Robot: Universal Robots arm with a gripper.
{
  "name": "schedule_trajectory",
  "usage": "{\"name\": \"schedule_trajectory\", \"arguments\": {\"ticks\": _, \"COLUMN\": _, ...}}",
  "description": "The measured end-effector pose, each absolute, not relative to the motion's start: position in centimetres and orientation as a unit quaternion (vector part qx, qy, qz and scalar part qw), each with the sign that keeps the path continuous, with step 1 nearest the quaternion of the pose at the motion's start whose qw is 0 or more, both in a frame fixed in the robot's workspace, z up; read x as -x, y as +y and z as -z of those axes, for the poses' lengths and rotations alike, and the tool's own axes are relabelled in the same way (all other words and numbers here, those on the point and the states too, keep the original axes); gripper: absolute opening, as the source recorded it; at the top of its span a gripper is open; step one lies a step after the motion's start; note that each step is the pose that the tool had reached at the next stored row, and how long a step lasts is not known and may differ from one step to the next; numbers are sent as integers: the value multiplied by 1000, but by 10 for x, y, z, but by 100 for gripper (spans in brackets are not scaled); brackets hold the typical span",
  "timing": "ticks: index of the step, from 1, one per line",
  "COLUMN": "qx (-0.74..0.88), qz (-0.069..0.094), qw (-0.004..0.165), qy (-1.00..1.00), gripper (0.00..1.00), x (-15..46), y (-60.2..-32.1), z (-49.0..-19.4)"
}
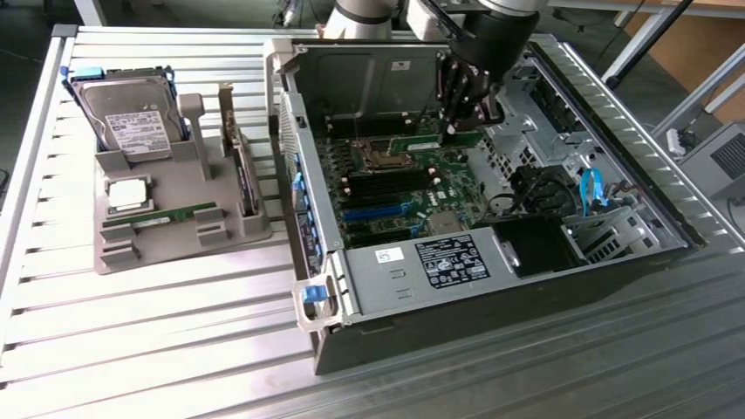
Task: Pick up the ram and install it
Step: 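Insert the ram into the slot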
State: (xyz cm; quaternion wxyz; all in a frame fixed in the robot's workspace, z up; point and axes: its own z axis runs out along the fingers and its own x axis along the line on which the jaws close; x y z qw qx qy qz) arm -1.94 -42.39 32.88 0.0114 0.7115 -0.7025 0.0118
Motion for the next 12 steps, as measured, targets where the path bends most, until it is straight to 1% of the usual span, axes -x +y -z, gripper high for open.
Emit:
{"name": "schedule_trajectory", "arguments": {"ticks": 3, "qx": -705, "qz": -12, "qw": 12, "qy": -709, "gripper": 12, "x": 25, "y": -424, "z": -317}}
{"name": "schedule_trajectory", "arguments": {"ticks": 12, "qx": -701, "qz": -12, "qw": 12, "qy": -713, "gripper": 12, "x": 26, "y": -423, "z": -298}}
